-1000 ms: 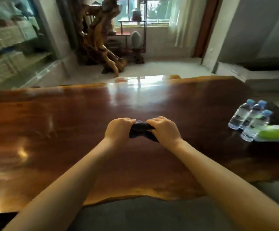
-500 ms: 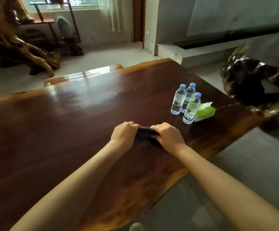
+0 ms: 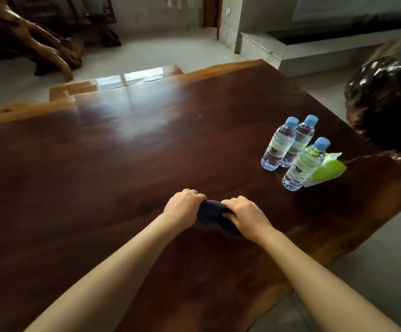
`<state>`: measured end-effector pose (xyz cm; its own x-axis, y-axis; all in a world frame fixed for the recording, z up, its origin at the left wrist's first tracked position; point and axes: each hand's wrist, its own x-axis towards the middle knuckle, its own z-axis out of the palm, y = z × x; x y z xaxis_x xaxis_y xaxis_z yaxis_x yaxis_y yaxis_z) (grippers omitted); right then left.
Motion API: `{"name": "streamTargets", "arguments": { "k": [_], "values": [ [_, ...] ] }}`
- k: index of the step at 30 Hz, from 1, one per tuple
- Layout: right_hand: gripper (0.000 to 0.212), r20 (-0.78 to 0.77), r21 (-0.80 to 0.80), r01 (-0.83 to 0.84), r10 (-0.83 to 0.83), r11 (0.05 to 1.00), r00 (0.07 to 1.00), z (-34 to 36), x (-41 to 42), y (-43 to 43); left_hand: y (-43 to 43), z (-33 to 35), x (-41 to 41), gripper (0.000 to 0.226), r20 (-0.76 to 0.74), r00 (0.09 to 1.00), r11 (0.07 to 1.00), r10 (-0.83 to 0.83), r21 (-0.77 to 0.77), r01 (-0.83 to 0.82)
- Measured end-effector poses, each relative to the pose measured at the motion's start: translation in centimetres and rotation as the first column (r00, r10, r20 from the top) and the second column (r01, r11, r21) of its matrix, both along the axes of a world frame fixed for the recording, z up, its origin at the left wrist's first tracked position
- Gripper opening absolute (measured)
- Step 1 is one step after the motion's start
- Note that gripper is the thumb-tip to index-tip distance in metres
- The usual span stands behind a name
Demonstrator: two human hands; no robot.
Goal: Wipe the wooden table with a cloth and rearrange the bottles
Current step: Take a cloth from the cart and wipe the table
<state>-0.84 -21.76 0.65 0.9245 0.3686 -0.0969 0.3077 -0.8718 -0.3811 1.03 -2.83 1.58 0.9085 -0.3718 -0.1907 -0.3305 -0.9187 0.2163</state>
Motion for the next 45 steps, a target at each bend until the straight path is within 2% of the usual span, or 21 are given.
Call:
{"name": "streamTargets", "arguments": {
  "k": [3, 7, 9, 11, 13, 15, 17, 19, 22, 26, 33, 37, 40, 42, 45],
  "values": [
    [0.024, -0.059, -0.022, -0.034, 0.033, 0.999, 0.998, -2.7, 1.7, -0.9, 2.2, -3.7, 3.1, 0.058, -0.026, 1.0, 0.997, 0.012, -0.082, -0.014],
    [0.024, -0.025, -0.089, 0.0, -0.003, 0.996, 1.0, -5.8, 2.8, -2.2, 5.5, -9.2, 6.3, 0.061, 0.015, 0.994, 0.994, 0.104, 0.035, -0.104],
    [0.032, 0.047, -0.168, 0.055, -0.048, 0.984, 0.998, -7.0, 2.8, -2.7, 6.3, -11.5, 7.1, 0.056, -0.007, 0.986, 0.985, 0.164, 0.056, -0.163],
    [0.049, 0.108, -0.156, 0.102, -0.086, 0.983, 0.99, -8.1, 2.7, -3.1, 6.4, -13.2, 7.8, 0.054, -0.007, 0.982, 0.98, 0.189, 0.071, -0.188],
    [0.06, 0.161, -0.13, 0.026, -0.005, 0.991, 0.987, -8.8, 2.5, -2.7, 6.6, -14.5, 8.2, 0.052, 0.023, 0.98, 0.976, 0.198, 0.087, -0.199],
    [0.061, 0.168, -0.2, -0.135, 0.169, 0.97, 0.971, -9.5, 2.5, -1.8, 6.7, -15.2, 8.3, 0.052, 0.078, 0.977, 0.975, 0.197, 0.086, -0.203],
    [0.065, 0.051, -0.304, -0.251, 0.279, 0.919, 0.959, -10.3, 2.8, -0.9, 6.8, -15.5, 8.3, 0.054, 0.113, 0.976, 0.978, 0.184, 0.082, -0.194],
    [0.07, -0.021, -0.365, -0.299, 0.313, 0.882, 0.949, -11.4, 3.4, -0.6, 6.8, -15.7, 8.3, 0.054, 0.121, 0.976, 0.978, 0.181, 0.078, -0.191],
    [0.067, -0.073, -0.323, -0.3, 0.292, 0.897, 0.954, -12.4, 4.2, -0.8, 6.8, -16.0, 8.3, 0.053, 0.137, 0.972, 0.977, 0.188, 0.076, -0.2],
    [0.057, -0.134, -0.185, -0.311, 0.289, 0.932, 0.948, -11.9, 5.0, -1.3, 6.9, -16.1, 8.4, 0.054, 0.131, 0.974, 0.979, 0.183, 0.07, -0.193],
    [0.054, -0.025, -0.341, -0.328, 0.34, 0.881, 0.94, -11.7, 3.7, -0.4, 6.9, -16.1, 8.4, 0.056, 0.132, 0.975, 0.98, 0.178, 0.068, -0.188],
    [0.053, 0.012, -0.298, -0.39, 0.412, 0.871, 0.911, -12.0, 0.3, 0.4, 6.9, -16.1, 8.4, 0.056, 0.136, 0.974, 0.979, 0.181, 0.068, -0.192],
    [0.051, 0.052, -0.284, -0.41, 0.441, 0.867, 0.896, -12.5, 0.7, -0.1, 6.9, -16.0, 8.3, 0.055, 0.127, 0.975, 0.979, 0.182, 0.064, -0.191],
    [0.05, 0.065, -0.298, -0.36, 0.395, 0.884, 0.916, -12.6, 2.6, -0.5, 6.9, -16.0, 8.4, 0.055, 0.121, 0.976, 0.979, 0.183, 0.065, -0.192],
    [0.049, 0.082, -0.289, -0.18, 0.212, 0.94, 0.974, -13.0, 6.7, -2.2, 7.0, -16.1, 8.5, 0.053, 0.118, 0.976, 0.98, 0.182, 0.062, -0.19]
  ]
}}
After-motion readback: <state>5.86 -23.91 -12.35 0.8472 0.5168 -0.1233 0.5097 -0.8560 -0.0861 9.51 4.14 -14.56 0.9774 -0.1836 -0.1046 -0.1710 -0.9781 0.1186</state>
